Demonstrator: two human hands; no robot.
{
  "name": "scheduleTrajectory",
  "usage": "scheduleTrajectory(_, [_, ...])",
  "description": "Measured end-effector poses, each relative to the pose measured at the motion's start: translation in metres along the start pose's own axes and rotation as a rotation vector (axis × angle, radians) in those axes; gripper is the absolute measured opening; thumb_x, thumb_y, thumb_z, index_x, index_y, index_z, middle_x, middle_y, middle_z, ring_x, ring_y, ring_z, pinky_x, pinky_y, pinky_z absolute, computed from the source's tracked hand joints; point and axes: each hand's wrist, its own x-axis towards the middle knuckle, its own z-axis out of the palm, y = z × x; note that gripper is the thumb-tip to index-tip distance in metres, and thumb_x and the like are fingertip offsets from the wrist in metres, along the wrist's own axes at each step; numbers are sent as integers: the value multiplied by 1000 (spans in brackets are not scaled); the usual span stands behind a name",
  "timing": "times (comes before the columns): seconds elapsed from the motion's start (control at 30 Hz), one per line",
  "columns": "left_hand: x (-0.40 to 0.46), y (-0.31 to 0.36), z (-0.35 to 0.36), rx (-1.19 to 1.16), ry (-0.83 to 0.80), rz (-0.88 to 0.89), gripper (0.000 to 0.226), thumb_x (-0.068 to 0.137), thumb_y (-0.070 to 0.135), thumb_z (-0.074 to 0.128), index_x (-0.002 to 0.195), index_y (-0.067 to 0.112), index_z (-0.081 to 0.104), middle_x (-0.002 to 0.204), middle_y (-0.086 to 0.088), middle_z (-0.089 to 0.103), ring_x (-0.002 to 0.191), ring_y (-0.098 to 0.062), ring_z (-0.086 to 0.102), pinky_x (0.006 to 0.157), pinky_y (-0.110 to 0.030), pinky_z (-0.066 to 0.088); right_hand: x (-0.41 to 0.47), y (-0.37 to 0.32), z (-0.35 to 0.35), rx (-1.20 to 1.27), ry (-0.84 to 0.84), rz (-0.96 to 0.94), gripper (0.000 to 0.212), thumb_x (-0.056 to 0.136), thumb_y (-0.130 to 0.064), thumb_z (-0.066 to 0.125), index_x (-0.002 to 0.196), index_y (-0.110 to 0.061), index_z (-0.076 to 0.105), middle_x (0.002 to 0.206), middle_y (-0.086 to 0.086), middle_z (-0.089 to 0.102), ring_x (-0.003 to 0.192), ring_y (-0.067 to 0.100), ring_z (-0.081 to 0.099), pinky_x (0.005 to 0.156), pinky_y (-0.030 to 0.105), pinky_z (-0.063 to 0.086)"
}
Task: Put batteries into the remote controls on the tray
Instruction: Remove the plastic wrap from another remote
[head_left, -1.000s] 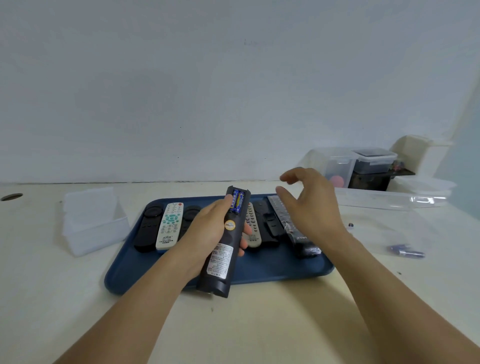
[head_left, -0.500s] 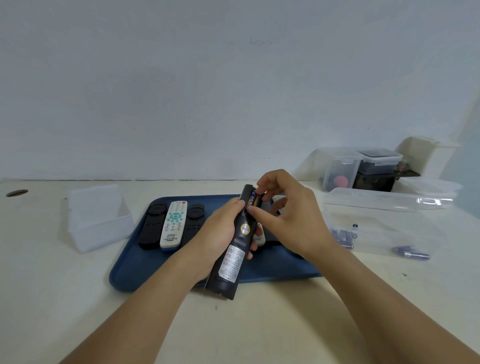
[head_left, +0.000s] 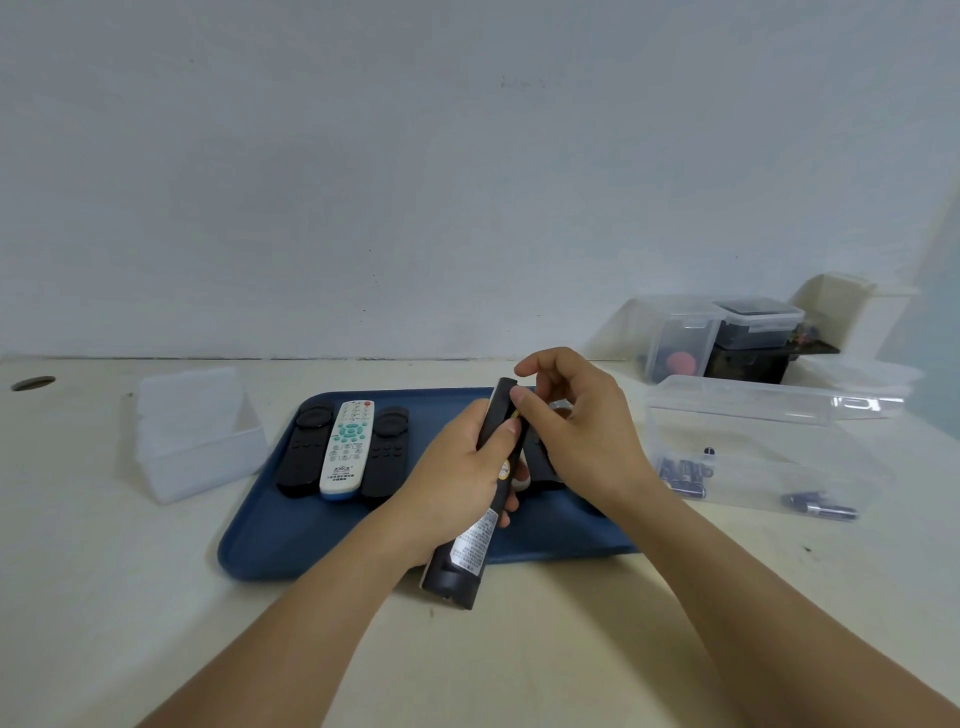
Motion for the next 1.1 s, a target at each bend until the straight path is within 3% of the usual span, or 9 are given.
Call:
scheduleTrajectory(0.3, [2,-1,-1,-36,3,-33,15,105,29,49,110,17,56,74,-8,63,58,-23,60,51,-31,52,0,-3,2,246,110,237,17,84,-3,74,91,-17,68,80,-2,65,70,12,65,67,29,57])
scheduleTrajectory(0.47, [2,6,-1,-298,16,-126,23,105,29,49,114,9,58,75,-13,66,51,-23,58,47,-29,51,11,-6,-10,1065,176,735,15,90,7,59,100,-4,62,87,12,67,65,17,62,60,22,54])
scheduleTrajectory(0.57, [1,10,-4,-414,6,-162,31,105,32,48,116,5,57,80,-18,66,49,-23,58,46,-29,50,19,1,-22,1301,141,939,18,92,4,48,101,0,63,85,14,63,65,19,57,64,26,54])
scheduleTrajectory(0.63, [1,10,-4,-442,6,-190,39,104,38,48,116,2,59,79,-17,67,50,-22,59,47,-30,51,20,1,-23,1231,71,972,15,93,-2,50,94,-1,65,70,8,54,55,14,47,49,21,48])
scheduleTrajectory(0.7, [1,10,-3,-442,11,-216,46,104,44,47,109,1,63,78,-16,68,50,-22,59,48,-30,51,19,0,-20,925,20,851,10,94,-13,58,86,-8,63,57,-3,41,43,8,31,35,16,29])
scheduleTrajectory(0.83, [1,10,-3,-462,-5,-236,51,102,50,47,104,3,66,76,-17,68,51,-23,59,51,-32,51,11,-1,-18,-82,49,102,16,81,-33,81,84,-23,69,67,-13,59,48,0,46,51,13,40])
scheduleTrajectory(0.93, [-1,12,-4,-473,-43,-230,54,102,51,46,102,2,67,76,-16,67,53,-24,59,52,-32,50,9,0,-18,-62,-75,123,29,76,-40,85,100,-31,72,95,-17,72,80,-5,64,79,24,53])
scheduleTrajectory(1.0, [-1,12,-4,-458,-43,-227,55,103,52,43,101,2,67,77,-16,67,53,-24,59,52,-32,50,10,4,-17,-4,-93,198,24,80,-35,82,100,-26,74,97,-13,75,94,5,69,92,36,55])
scheduleTrajectory(1.1, [4,7,-6,-479,-50,-222,54,105,47,38,112,1,65,82,-20,67,56,-28,58,52,-33,50,11,6,-16,98,-98,222,13,85,-24,79,97,-20,75,92,-4,77,86,13,71,86,40,57])
